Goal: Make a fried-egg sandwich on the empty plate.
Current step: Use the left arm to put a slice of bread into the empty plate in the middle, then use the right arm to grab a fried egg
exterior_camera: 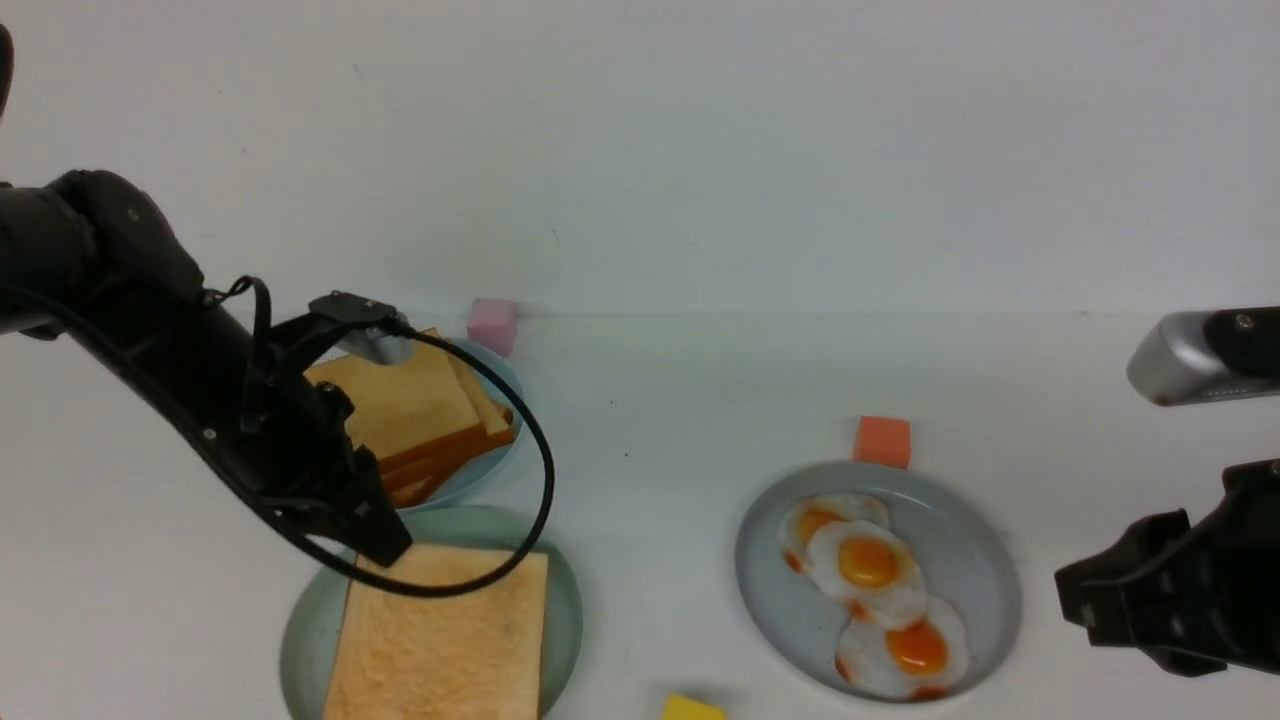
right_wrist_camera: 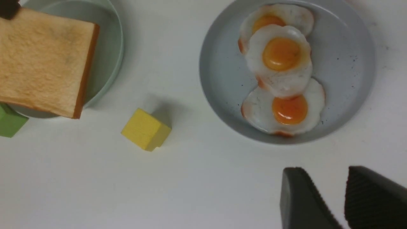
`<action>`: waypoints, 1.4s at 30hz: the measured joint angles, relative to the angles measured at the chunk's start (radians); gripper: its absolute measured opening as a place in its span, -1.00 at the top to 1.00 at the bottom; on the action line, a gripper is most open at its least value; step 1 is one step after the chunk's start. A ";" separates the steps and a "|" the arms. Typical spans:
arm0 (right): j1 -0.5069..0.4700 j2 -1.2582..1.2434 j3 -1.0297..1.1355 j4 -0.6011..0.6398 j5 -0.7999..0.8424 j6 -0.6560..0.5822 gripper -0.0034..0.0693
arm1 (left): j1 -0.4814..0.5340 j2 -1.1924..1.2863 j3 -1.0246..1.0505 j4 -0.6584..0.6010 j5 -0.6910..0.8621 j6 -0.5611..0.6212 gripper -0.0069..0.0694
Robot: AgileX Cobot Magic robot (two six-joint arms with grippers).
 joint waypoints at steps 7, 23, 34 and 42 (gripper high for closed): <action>0.000 0.000 0.000 0.000 0.001 0.001 0.24 | 0.030 -0.021 -0.024 0.000 0.004 0.001 0.50; 0.000 0.000 0.000 -0.001 0.001 0.002 0.24 | 0.039 0.040 -0.024 -0.031 -0.052 0.001 0.11; 0.000 0.064 -0.002 -0.004 -0.003 0.002 0.09 | 0.039 -0.088 -0.029 -0.012 0.001 -0.053 -0.43; 0.000 0.151 -0.044 0.020 -0.012 -0.005 0.04 | 0.039 -0.309 -0.031 -0.033 0.145 -0.138 -0.40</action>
